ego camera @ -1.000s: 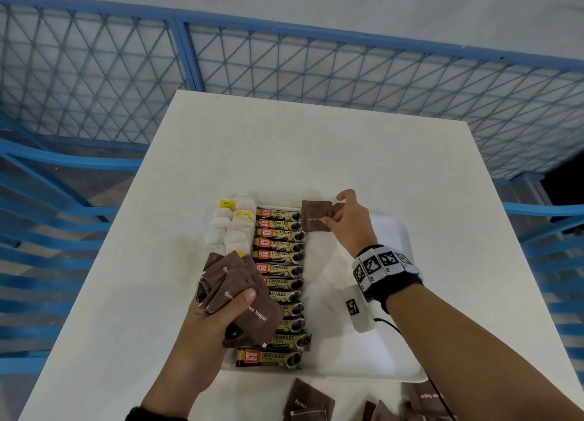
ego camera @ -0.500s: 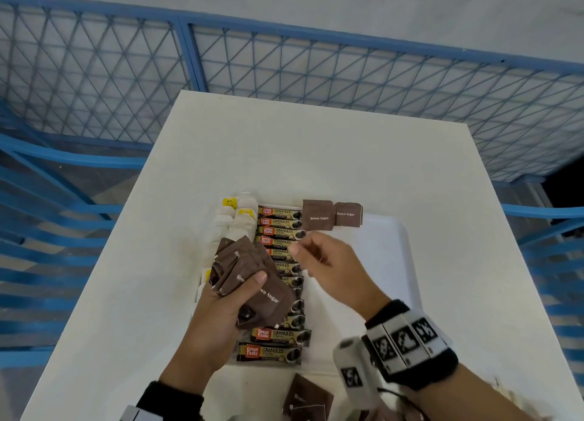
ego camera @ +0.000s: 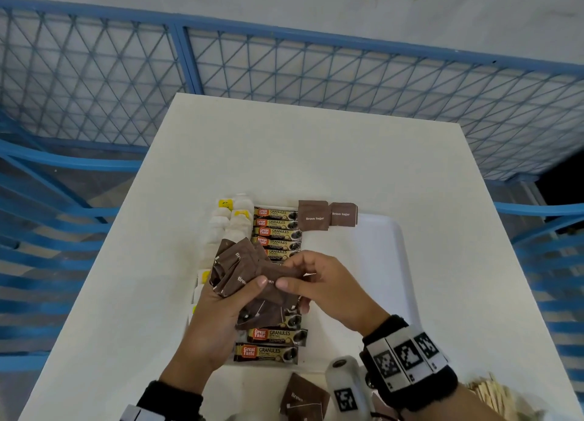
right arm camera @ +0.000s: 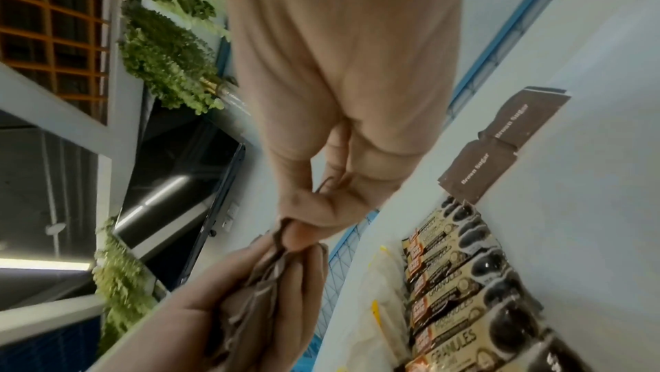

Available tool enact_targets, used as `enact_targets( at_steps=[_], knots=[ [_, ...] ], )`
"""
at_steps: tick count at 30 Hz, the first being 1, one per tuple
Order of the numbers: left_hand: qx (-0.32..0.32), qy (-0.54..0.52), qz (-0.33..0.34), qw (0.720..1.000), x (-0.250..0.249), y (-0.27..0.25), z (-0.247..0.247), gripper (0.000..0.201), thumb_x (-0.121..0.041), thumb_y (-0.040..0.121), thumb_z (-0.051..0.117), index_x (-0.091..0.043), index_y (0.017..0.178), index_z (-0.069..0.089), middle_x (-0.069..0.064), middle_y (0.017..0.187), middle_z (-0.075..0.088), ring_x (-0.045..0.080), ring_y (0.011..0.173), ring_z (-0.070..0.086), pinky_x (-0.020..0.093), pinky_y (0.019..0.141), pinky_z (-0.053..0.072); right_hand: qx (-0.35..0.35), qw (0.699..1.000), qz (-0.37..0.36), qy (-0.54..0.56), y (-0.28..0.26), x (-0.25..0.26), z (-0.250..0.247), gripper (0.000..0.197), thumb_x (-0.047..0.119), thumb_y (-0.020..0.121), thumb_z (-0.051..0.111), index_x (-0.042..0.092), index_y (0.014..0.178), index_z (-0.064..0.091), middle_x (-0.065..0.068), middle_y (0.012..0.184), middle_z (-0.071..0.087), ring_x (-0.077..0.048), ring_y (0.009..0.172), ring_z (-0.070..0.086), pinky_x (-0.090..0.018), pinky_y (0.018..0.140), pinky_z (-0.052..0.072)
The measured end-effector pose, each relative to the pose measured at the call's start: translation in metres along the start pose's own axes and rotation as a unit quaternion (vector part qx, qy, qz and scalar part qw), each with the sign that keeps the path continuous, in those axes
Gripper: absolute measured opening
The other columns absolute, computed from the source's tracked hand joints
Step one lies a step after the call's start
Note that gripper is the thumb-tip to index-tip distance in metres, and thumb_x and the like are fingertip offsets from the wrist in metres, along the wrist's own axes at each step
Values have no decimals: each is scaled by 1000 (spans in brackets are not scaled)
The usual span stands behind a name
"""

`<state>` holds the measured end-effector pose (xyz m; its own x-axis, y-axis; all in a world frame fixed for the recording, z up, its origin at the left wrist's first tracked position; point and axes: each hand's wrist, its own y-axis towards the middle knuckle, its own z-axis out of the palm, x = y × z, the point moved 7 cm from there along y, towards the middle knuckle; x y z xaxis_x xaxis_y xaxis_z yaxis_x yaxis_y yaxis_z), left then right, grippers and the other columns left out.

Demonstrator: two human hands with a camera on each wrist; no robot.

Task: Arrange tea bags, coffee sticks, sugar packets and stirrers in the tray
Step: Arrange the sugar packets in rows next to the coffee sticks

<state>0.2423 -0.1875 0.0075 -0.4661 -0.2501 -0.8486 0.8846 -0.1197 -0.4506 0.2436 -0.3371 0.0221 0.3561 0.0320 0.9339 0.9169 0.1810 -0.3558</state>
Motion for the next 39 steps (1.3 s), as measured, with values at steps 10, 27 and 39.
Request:
enact_targets(
  at_steps=[10,27,39],
  knots=[
    [-8,-29,-1,1000,2,8,-3,39,-12,68,75,-14,106,64,6,92,72,24,87,70,43,68,58,-62,992,45,98,1,-13,-40,15,3,85,60,9,97,67,-3,88,69,-8,74,61,-16,63,48],
    [-3,-49,-15,999,5,2,-7,43,-15,65,77,-15,106,64,4,90,72,23,85,70,39,64,57,-341,934,45,-91,51,-39,-170,19,9,79,72,22,75,58,3,71,64,-14,69,61,-24,68,48],
    [21,-69,-21,997,4,-1,-5,39,-15,65,74,-16,103,63,2,86,73,20,82,70,39,60,58,-372,925,26,-74,60,-41,-166,21,4,82,67,16,74,53,-2,66,55,-18,61,57,-8,46,47]
  ],
)
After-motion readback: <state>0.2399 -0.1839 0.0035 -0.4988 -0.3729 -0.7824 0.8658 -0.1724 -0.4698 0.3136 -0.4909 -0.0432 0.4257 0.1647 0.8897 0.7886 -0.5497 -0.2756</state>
